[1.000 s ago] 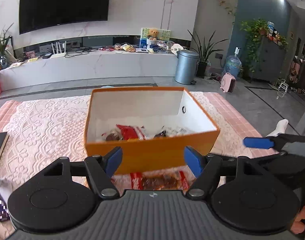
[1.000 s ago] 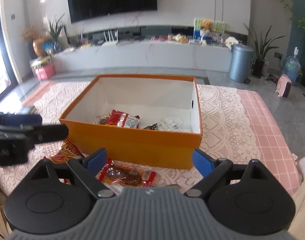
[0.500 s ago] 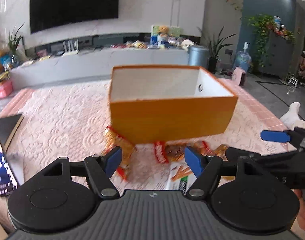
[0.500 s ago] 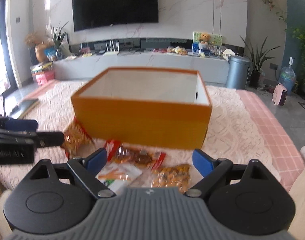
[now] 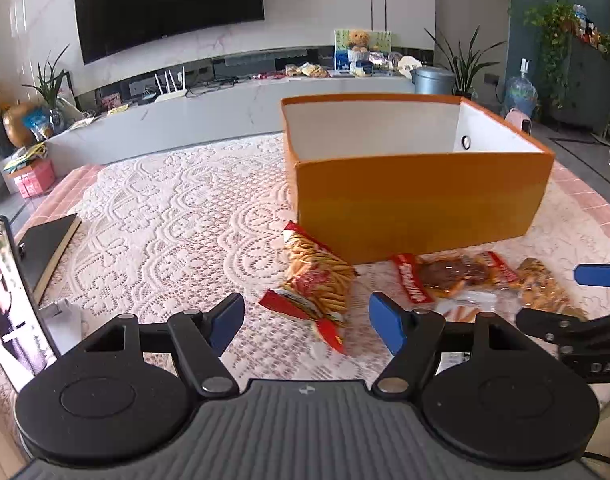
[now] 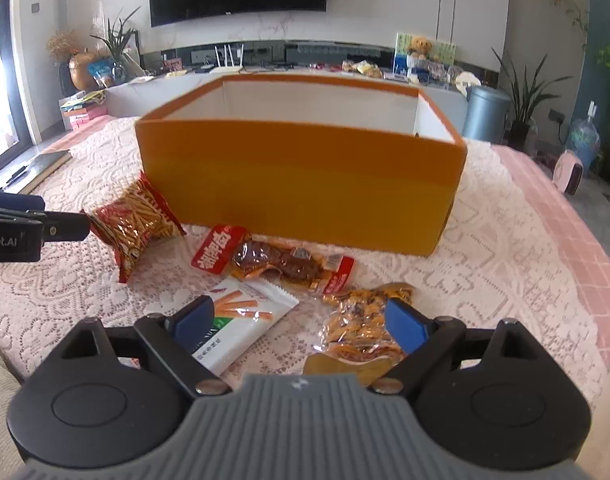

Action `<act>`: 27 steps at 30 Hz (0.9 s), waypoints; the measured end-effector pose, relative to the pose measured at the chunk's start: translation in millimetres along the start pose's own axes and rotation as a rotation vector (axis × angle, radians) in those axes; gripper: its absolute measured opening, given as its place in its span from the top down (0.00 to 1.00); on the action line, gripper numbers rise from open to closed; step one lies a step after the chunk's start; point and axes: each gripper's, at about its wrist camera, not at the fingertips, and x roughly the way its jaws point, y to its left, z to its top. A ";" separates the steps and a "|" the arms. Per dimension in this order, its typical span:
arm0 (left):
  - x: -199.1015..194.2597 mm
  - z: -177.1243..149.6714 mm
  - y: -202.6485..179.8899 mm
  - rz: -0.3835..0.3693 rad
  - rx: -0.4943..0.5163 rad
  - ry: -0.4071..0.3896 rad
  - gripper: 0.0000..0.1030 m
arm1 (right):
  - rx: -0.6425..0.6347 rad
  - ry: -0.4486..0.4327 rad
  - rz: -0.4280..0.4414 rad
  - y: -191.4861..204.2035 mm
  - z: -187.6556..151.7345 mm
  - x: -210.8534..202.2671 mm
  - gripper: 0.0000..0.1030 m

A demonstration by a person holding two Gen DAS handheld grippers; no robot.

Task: Organize snacks
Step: 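Move both tools back down toward the snacks beside the box, then grasp the red-and-yellow stick-snack bag with the left tool while the right tool grasps the clear peanut packet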

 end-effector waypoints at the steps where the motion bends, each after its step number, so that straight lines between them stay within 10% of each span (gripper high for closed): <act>1: 4.1 1.2 3.5 -0.005 -0.017 0.006 0.19 | 0.004 0.003 -0.001 -0.5 -0.2 2.7 0.13; 27: 69.3 0.0 8.0 -0.086 -0.138 0.095 0.27 | 0.140 0.115 -0.099 -41.8 -9.5 58.5 0.14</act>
